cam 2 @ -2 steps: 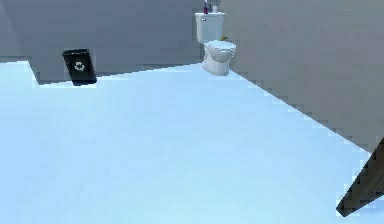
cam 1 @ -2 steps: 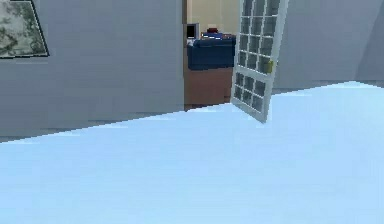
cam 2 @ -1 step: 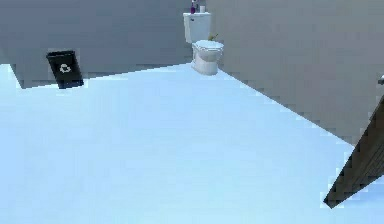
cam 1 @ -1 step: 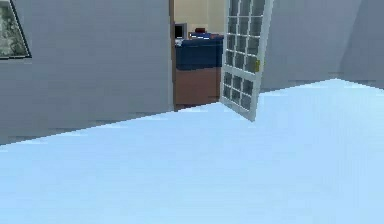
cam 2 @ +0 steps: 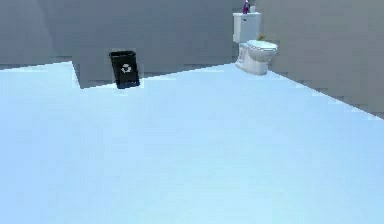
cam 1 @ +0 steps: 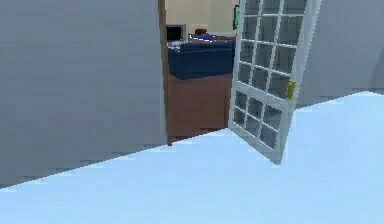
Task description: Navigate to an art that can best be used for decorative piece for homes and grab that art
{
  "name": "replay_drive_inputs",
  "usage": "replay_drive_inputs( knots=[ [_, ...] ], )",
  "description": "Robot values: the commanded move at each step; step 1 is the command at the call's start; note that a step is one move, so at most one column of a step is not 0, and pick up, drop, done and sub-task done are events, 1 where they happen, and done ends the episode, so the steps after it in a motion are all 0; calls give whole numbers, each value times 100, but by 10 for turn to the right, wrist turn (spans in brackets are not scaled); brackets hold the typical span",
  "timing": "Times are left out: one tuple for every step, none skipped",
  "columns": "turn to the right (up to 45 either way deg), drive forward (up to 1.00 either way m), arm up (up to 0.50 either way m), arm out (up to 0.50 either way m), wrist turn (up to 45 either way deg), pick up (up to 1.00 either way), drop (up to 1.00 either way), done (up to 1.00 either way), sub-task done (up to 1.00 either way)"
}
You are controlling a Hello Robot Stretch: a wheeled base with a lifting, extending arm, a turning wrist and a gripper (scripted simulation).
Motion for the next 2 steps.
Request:
replay_drive_inputs(
  knots=[
    [0,100,0,0,0,0,0,0,0],
    [30,0,0,0,0,0,0,0,0]
  ],
)
